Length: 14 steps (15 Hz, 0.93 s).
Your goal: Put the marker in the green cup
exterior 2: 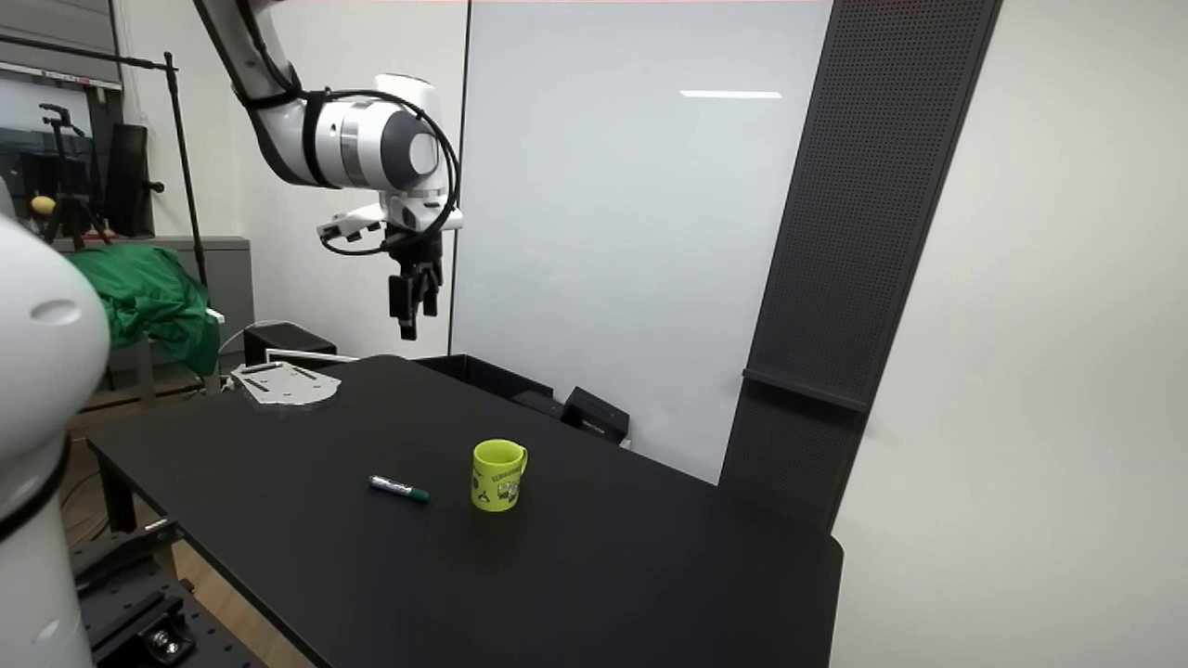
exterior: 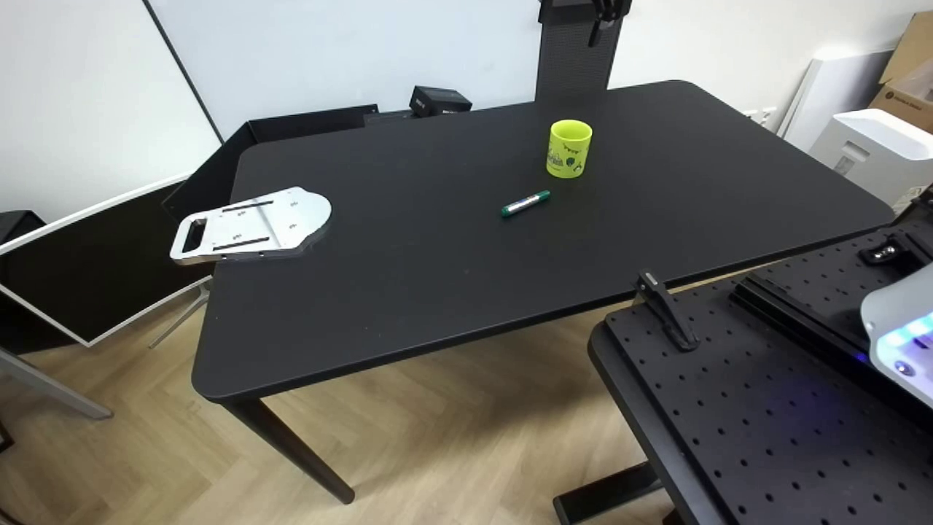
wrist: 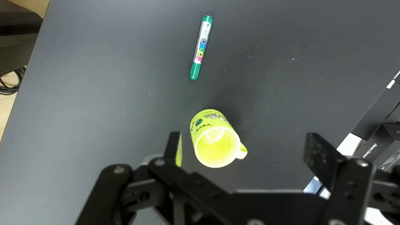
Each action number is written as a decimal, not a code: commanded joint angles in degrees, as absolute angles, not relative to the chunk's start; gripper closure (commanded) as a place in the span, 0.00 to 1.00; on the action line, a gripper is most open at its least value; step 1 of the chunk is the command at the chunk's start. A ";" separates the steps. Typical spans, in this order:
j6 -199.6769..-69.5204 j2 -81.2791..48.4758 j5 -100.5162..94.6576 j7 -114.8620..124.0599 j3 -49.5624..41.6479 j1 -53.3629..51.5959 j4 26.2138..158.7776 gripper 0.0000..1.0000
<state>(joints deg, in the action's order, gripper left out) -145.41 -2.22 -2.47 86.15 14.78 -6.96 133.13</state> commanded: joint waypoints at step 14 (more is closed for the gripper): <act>-144.05 -9.54 -5.76 89.85 9.12 -9.37 126.52 0.00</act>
<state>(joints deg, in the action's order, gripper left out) -145.40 -5.21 -3.76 86.48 11.08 -7.92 131.16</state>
